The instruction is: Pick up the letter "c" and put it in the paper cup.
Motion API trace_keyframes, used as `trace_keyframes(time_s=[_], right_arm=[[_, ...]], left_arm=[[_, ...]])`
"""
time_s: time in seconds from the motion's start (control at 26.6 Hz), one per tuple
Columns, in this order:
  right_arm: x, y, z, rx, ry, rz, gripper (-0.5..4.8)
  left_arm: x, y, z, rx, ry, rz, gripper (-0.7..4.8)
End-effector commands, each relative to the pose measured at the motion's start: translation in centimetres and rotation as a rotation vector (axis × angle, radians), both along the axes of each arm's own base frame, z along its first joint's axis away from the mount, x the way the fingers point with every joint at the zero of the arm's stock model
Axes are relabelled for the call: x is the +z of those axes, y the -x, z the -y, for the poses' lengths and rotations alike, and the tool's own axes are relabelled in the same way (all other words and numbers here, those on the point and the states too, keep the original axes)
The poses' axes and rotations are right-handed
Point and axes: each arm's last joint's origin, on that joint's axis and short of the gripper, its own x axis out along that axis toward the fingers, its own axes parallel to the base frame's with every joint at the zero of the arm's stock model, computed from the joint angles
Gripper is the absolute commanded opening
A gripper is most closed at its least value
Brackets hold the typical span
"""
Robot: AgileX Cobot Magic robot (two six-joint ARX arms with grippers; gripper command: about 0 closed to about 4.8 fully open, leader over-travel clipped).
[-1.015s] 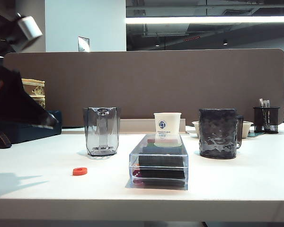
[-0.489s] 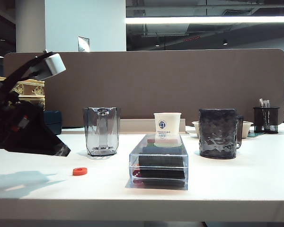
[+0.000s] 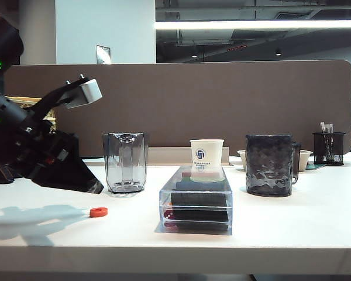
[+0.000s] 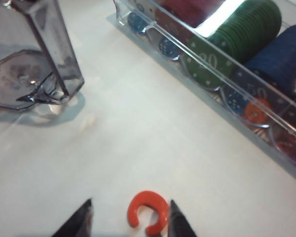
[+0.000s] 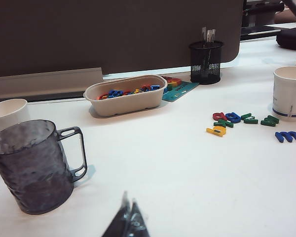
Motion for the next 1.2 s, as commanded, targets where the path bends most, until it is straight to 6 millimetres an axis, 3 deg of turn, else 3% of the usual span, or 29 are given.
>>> trace_keyframes(time_s=[0.04, 1.2], right_arm=[[-0.1, 0.0, 0.0, 0.002, -0.001, 0.005, -0.01], [-0.1, 0.0, 0.0, 0.002, -0.001, 0.005, -0.01]], left_arm=[[0.1, -0.2, 0.1, -0.004, -0.001, 0.006, 1.89], [-2.0, -0.6, 0.5, -0.047, 0.001, -0.086, 1.88]])
